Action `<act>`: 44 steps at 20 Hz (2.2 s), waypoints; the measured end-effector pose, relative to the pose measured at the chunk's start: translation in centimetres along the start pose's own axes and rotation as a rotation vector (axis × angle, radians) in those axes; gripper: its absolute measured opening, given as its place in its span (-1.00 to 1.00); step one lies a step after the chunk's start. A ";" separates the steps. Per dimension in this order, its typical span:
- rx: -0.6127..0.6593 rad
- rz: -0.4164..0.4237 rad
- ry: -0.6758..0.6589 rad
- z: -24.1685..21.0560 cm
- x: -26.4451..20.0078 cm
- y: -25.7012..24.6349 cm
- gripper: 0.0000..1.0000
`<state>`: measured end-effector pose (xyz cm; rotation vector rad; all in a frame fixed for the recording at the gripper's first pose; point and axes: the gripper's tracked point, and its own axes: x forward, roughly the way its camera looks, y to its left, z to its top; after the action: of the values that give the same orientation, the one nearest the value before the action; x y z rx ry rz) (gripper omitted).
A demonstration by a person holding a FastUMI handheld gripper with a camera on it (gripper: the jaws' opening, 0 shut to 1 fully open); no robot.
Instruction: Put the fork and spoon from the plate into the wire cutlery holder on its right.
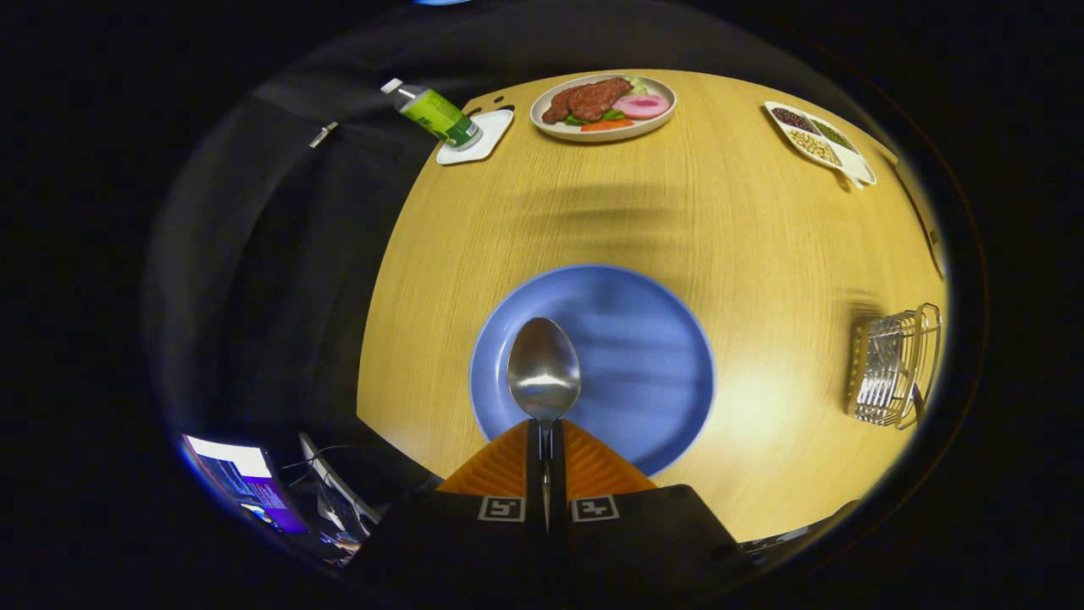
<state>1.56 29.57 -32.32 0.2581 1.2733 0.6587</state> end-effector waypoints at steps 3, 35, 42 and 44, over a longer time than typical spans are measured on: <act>-0.001 0.003 -0.024 0.4 -4.4 -1.5 -0.90; -0.120 -0.227 0.664 0.3 -14.1 -26.0 -0.90; -0.111 -0.264 0.752 1.0 -12.1 -27.6 -0.89; -0.109 -0.267 0.752 1.2 -11.5 -27.7 -0.86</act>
<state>9.67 1.13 -37.36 -0.2800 1.9378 0.6093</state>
